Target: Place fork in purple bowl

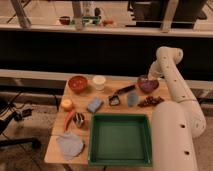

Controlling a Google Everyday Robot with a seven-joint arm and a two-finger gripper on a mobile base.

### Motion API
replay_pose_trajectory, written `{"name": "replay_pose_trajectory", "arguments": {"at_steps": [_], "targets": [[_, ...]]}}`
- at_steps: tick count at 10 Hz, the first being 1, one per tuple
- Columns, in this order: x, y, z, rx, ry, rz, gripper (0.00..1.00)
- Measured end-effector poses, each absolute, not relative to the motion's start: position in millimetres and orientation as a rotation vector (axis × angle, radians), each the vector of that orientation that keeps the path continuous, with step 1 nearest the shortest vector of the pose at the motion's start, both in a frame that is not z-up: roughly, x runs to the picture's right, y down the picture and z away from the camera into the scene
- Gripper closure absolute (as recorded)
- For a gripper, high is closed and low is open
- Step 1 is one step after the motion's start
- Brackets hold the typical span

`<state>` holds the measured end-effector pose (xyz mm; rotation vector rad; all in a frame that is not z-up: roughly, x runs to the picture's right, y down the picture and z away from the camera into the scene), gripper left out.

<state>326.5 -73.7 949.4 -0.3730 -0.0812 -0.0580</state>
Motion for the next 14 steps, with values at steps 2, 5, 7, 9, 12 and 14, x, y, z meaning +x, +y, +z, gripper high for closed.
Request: {"name": "replay_pose_trajectory", "arguments": {"at_steps": [2,5,7,9,12,14], "targets": [[326.5,-73.7,949.4,-0.373,-0.081,-0.058,1.00],[326.5,-73.6,949.5,-0.373,-0.081,-0.058,0.97],[326.5,-73.6,949.5,-0.373,-0.081,-0.058,0.95],[326.4,-73.6,949.5,-0.373,-0.081,-0.058,0.75],[326.4,-73.6,949.5,-0.373,-0.081,-0.058,0.47],[326.4,-73.6,949.5,-0.373,-0.081,-0.058,0.27]]}}
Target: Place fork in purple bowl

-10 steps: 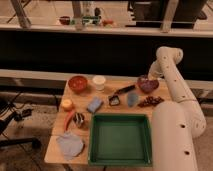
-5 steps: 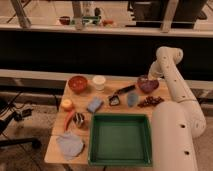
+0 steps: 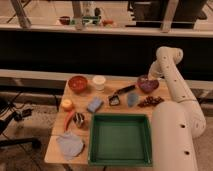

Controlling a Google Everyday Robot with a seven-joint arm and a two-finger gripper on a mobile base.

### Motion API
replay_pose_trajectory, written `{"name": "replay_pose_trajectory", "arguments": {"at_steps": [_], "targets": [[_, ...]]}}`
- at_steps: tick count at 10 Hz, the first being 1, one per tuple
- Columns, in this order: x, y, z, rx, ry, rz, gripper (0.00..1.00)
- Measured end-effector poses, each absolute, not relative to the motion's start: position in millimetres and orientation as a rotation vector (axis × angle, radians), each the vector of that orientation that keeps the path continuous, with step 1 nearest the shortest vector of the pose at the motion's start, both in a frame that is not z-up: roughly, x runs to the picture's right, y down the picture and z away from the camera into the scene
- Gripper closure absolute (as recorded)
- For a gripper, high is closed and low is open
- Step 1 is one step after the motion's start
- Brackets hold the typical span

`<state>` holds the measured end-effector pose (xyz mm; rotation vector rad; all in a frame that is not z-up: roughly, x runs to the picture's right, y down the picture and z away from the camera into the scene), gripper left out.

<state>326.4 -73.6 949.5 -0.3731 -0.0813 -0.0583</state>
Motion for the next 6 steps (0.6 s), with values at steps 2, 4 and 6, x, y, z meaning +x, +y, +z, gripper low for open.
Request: {"name": "replay_pose_trajectory", "arguments": {"at_steps": [2,4,6], "targets": [[326.2,-72.7,950.2,-0.374,-0.082,-0.058,0.20],[326.4,-72.7,950.2,-0.374,-0.082,-0.058,0.20],[326.3,-72.6,950.3,-0.374,-0.082,-0.058,0.20]]}}
